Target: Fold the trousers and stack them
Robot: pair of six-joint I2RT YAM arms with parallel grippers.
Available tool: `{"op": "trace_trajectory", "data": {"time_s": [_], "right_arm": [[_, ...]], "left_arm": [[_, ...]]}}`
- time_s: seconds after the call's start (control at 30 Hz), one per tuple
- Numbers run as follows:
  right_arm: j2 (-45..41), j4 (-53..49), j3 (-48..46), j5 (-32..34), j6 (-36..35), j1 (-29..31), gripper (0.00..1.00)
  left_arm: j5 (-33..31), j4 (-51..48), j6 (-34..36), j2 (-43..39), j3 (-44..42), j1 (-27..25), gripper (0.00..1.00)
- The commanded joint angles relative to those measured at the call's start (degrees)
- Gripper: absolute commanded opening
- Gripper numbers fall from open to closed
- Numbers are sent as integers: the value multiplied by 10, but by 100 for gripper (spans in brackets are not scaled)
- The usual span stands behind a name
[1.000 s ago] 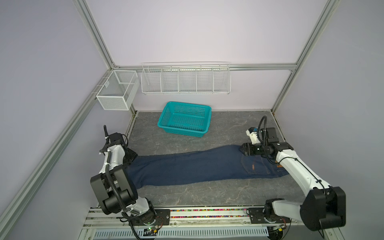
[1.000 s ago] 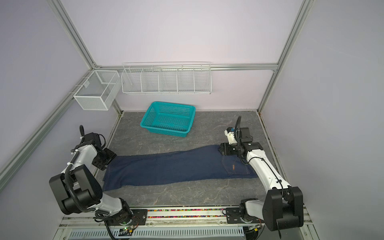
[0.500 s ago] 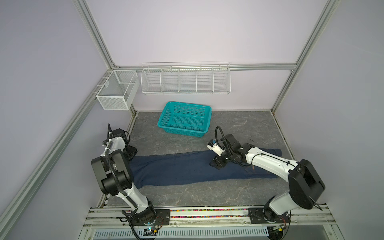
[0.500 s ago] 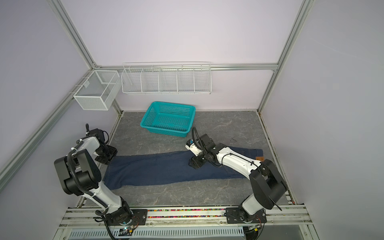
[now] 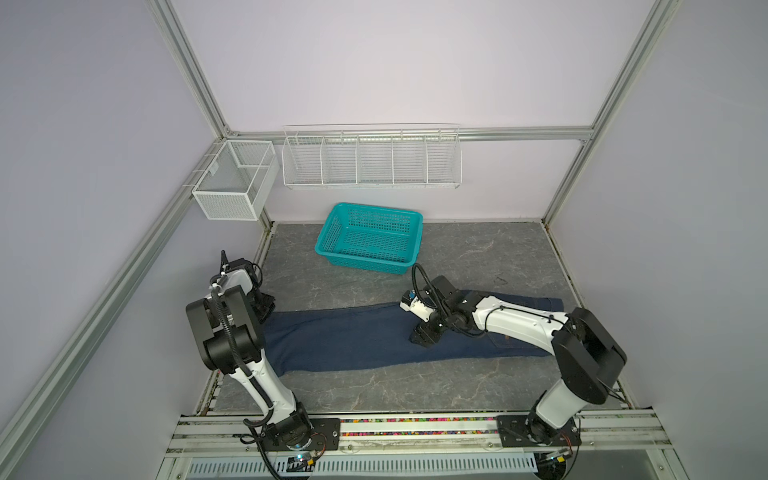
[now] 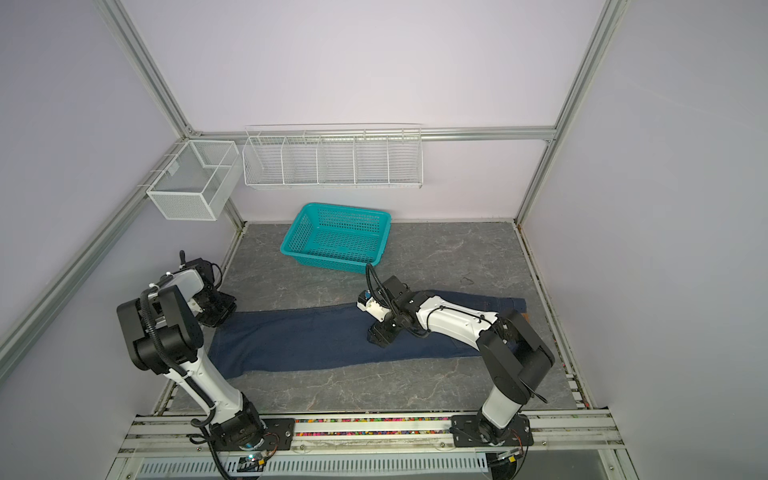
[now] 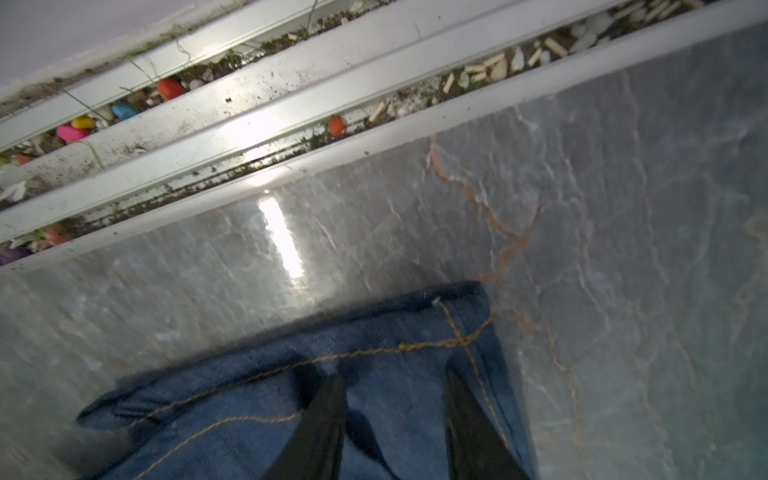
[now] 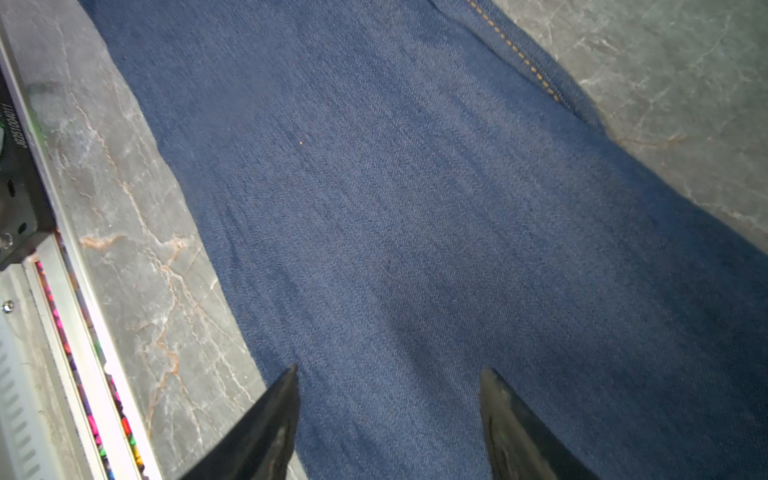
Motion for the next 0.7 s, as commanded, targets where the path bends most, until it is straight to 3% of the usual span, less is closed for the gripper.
{"op": "trace_trajectory", "data": {"time_s": [0.0,0.37,0.67], "right_arm": [[7,2,-1,6,-21,1,71],[23,-5,5,9,-25,1,71],[26,-15,3,12,-28,0,71]], "left_arm": [[-10,1,-7,14,14,-4,29],[-22,-34,25,-9,40,-4,1],[-39,-54,43,-27,68,-4,0]]}}
